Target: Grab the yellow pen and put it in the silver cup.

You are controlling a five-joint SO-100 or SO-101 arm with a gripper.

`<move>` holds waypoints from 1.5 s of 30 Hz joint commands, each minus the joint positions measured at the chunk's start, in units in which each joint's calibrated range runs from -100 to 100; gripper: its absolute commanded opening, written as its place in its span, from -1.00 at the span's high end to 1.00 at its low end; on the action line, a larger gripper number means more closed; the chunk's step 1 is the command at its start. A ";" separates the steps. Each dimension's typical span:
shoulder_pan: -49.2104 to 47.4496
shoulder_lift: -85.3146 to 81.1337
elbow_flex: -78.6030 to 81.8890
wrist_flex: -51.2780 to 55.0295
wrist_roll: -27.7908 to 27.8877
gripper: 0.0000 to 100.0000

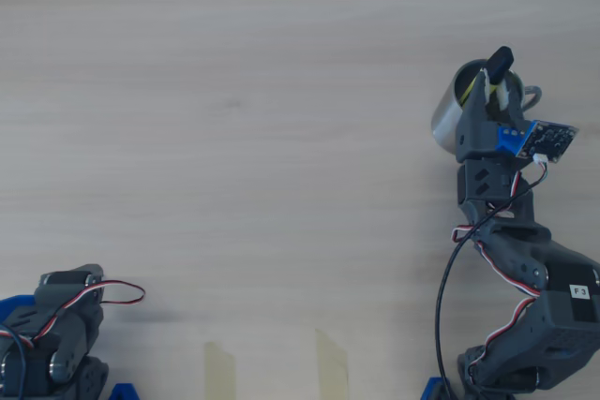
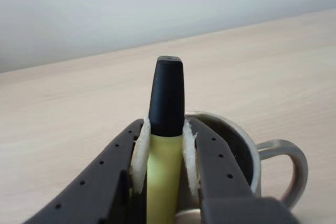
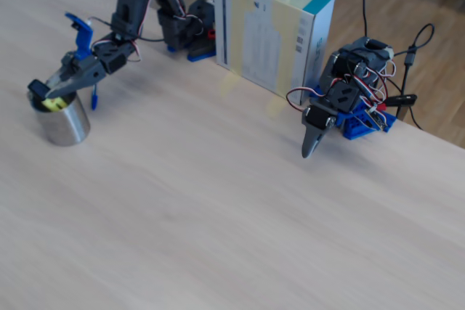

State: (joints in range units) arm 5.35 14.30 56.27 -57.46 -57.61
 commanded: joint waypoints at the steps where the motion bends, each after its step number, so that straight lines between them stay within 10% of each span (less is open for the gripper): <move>1: -0.38 -1.41 -2.89 2.08 0.24 0.95; 11: -1.25 -1.50 -3.34 1.99 0.24 0.93; 30: -3.17 -4.99 -3.61 1.39 2.95 -0.08; 45: -3.26 -5.15 -3.80 1.39 3.36 -0.11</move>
State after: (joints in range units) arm 2.26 12.38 54.82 -55.53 -54.59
